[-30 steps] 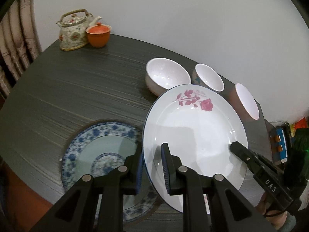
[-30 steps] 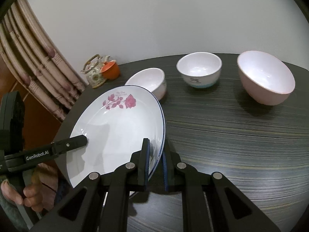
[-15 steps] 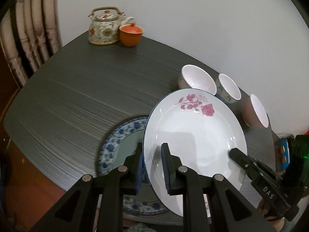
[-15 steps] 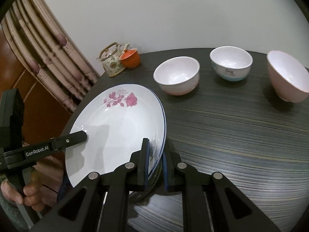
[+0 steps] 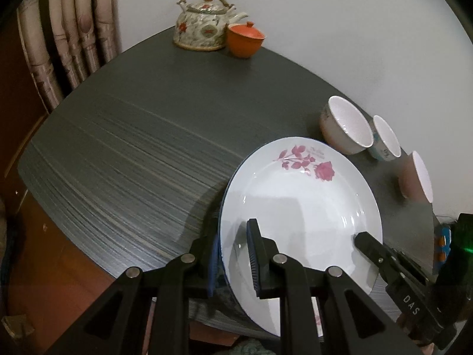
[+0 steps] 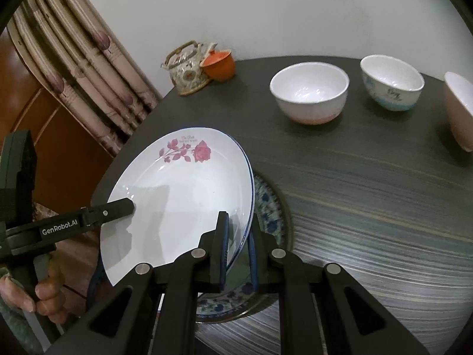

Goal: Organize plates and bowls
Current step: 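Carry the pink-flower plate with both tools onto the blue-and-white plate stack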

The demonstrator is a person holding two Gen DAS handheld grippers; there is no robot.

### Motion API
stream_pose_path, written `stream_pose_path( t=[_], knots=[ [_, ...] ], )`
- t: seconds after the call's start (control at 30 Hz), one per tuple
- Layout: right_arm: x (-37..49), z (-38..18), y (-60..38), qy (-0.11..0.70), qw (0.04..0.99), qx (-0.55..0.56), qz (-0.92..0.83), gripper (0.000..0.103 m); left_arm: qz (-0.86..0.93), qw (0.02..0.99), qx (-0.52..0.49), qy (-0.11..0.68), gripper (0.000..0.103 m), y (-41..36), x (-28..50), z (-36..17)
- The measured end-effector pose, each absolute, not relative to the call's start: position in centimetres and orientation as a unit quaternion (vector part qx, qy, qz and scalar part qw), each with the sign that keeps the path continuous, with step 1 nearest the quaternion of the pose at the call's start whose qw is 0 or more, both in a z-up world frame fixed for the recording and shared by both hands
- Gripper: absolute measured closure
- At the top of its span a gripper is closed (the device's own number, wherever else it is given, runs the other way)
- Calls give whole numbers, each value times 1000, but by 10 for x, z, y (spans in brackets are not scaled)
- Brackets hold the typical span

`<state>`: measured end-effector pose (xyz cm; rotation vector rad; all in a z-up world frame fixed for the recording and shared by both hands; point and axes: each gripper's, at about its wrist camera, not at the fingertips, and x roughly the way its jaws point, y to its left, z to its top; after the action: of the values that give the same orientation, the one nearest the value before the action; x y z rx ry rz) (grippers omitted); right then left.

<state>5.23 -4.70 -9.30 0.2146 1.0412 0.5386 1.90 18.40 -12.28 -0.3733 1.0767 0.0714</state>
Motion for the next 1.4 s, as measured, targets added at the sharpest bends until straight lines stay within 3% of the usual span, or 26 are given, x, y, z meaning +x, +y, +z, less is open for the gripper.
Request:
stream_pose_path(
  t=[0.9,1.17,1.4],
  knots=[
    [59,-133,-48,539,806,89,227,90,33,821,-152,550,85,167,42,-164],
    [61,-133,-39,545,805,67,225,87,47,817,-137,558,85,164,46,-165],
    [63,-131,-33,549,803,63,226,78,58,815,-123,563,85,159,50,-164]
  ],
)
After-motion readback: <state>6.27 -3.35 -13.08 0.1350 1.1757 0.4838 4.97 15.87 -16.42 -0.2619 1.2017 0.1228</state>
